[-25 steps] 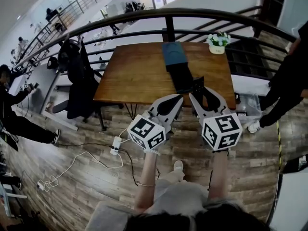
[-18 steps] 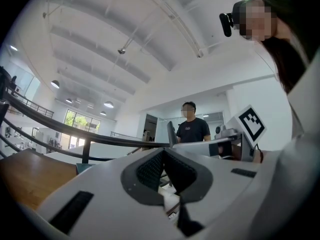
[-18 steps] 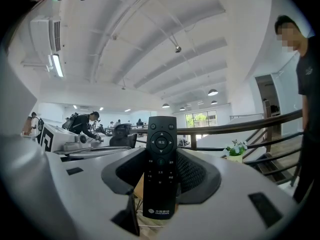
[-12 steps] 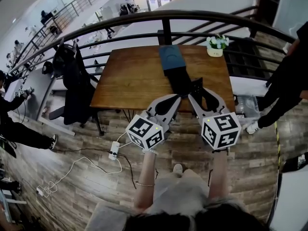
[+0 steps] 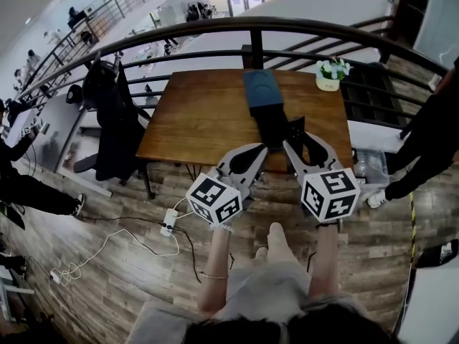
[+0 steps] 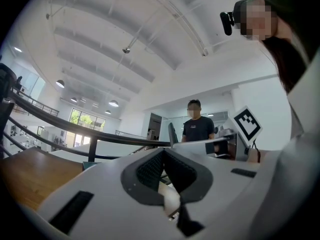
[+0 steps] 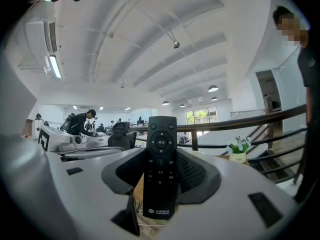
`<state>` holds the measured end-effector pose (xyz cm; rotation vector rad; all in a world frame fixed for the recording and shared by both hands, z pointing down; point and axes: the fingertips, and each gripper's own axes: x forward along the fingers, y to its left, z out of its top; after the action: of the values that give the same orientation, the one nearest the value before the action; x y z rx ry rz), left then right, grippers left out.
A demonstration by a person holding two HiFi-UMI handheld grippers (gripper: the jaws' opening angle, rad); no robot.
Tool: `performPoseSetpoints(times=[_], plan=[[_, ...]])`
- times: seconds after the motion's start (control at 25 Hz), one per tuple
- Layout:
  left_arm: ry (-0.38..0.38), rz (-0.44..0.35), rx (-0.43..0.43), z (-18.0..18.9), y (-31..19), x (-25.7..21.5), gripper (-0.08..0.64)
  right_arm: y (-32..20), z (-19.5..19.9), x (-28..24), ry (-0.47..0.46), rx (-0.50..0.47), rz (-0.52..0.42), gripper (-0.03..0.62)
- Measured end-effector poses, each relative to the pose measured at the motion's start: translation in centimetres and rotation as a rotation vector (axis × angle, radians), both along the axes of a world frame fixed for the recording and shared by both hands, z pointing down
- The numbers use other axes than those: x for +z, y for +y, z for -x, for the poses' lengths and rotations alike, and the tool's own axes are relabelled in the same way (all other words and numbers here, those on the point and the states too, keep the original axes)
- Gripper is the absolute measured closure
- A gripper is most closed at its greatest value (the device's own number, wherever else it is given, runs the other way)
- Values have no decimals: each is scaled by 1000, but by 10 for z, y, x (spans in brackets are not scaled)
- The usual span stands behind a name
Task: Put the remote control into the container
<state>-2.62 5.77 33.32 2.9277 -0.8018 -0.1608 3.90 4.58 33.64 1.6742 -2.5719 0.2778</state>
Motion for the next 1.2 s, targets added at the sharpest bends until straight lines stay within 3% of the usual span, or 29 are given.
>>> performPoseSetpoints(times=[1.2], plan=[[-13,58,-111,-29,-150,22,557,-160,-22,25,23,-143,94,390]])
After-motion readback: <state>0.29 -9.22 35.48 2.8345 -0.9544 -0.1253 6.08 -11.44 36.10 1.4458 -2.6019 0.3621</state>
